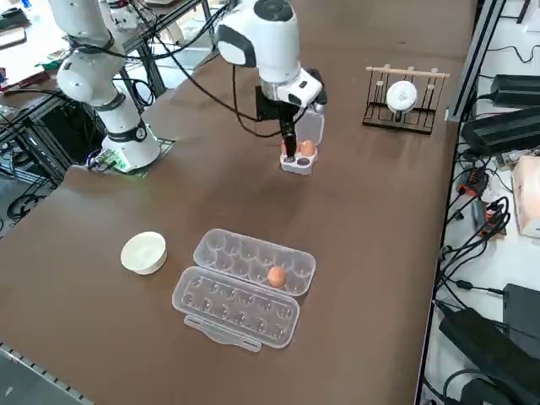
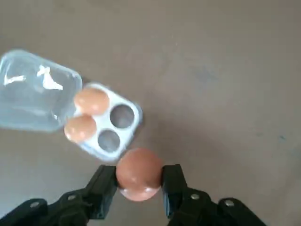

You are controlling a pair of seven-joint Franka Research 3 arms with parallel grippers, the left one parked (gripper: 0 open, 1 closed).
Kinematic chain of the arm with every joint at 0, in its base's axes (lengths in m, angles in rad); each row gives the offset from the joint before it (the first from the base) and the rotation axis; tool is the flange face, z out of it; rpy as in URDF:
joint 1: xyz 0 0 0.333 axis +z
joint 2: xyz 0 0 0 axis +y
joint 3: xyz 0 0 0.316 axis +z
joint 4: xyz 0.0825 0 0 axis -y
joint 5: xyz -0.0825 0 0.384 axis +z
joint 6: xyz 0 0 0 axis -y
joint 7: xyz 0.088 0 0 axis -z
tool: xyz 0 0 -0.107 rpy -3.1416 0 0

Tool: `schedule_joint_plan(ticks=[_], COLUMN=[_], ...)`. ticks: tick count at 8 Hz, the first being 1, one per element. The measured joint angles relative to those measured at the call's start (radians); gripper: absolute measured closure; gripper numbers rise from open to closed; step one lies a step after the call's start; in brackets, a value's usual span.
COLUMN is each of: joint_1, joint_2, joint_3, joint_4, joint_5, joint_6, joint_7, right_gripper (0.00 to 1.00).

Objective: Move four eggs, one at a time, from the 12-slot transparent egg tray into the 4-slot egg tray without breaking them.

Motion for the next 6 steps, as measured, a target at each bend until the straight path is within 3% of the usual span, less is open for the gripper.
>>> schedule_joint_plan(ticks=[3,6], joint_1=[0.093,0.117], joint_2=[0.006,0.021], joint_3=[0.001,0.000], joint_4=[-0.066,-0.137], joint_5=[0.000,0.000], joint_6=[0.103,0.223], joint_7=[0.141,0.149], right_gripper=[0.44,0.44])
